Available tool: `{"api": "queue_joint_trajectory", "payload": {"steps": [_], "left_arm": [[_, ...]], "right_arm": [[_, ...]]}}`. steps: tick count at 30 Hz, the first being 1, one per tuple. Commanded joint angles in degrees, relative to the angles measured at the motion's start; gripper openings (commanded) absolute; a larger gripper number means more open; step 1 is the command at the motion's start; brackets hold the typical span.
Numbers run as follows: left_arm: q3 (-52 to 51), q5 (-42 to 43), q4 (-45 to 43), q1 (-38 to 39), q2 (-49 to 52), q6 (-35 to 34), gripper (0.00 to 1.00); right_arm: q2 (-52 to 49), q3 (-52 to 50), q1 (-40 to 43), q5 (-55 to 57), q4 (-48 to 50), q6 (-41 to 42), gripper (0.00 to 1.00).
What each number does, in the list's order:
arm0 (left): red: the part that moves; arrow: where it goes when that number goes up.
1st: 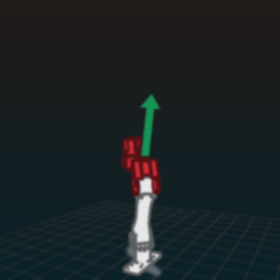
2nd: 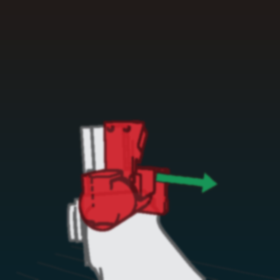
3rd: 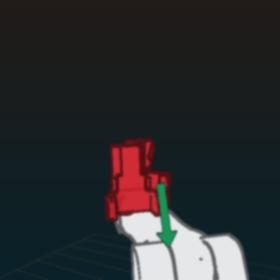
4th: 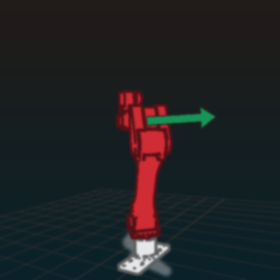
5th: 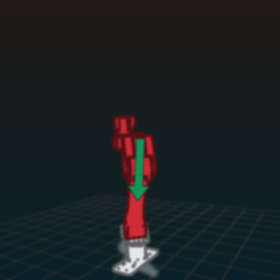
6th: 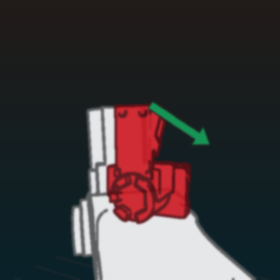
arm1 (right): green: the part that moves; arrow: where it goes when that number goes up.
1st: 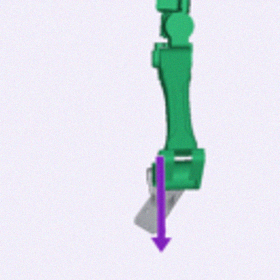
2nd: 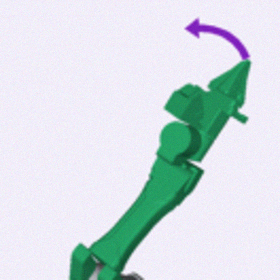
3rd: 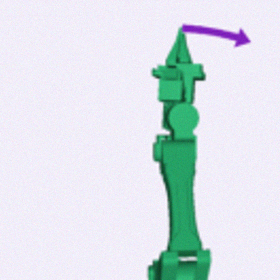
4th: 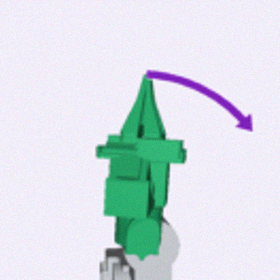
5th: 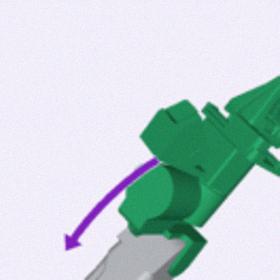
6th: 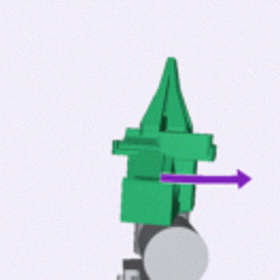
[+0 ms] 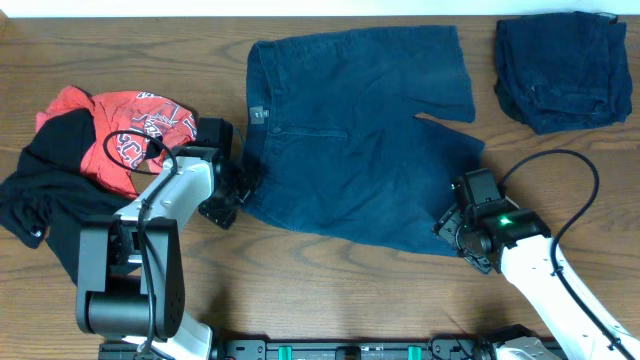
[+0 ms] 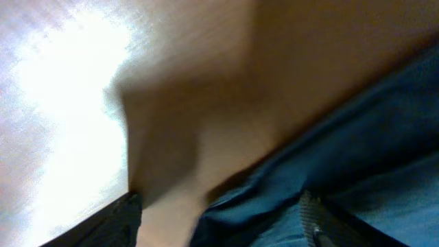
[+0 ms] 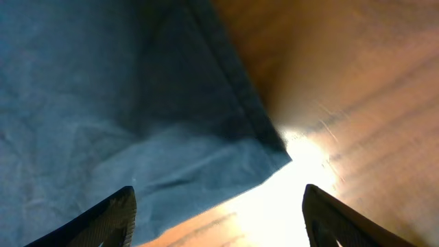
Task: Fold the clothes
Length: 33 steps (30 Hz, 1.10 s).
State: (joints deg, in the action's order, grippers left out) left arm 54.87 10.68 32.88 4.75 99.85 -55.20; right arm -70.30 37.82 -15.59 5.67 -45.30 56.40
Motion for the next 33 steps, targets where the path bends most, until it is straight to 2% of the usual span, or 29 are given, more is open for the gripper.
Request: {"api": "queue_joint_trajectory", "payload": {"steps": [1,3,5,6,14,17,22,28,33], "left_arm": [[-0.9,-0.7,-2.7,1.3,0.1,3.4,0.72],[-0.9,-0.7,-3.0,2.2,0.1,3.7,0.63],[-0.9,-0.7,-3.0,3.5,0.1,3.7,0.43],[-0.9,-0.5,-3.0,4.3,0.1,3.7,0.38],[-0.9,-0.3,-1.6,6.6,0.1,4.2,0.37],[-0.9,-0.2,-1.2,6.5,0.1,4.4,0.07],[-0.9,0.8,0.7,6.3,-1.7,5.4,0.06],[-0.9,-0.1,0.9,6.3,-9.7,7.1,0.06],[-0.9,-2.9,1.6,6.3,-13.0,4.2,0.06]], "right_arm": [[-0.1,-0.5,-0.7,-1.5,1.3,-5.3,0.75],[-0.1,-0.5,-0.7,-1.8,1.5,-5.3,0.75],[-0.1,-0.5,-0.7,-2.5,1.6,-5.3,0.75],[-0.1,-0.5,-0.7,-2.7,1.6,-5.3,0.74],[-0.1,-0.5,-0.7,-3.4,1.6,-5.3,0.74],[-0.1,-0.5,-0.7,-3.6,1.5,-5.3,0.73],[-0.1,-0.5,-0.7,-3.8,1.1,-5.3,0.8],[-0.1,-0.5,-0.7,-4.7,0.5,-4.9,0.78],[-0.2,-1.4,-0.7,-2.3,-1.4,5.1,0.75]]}}
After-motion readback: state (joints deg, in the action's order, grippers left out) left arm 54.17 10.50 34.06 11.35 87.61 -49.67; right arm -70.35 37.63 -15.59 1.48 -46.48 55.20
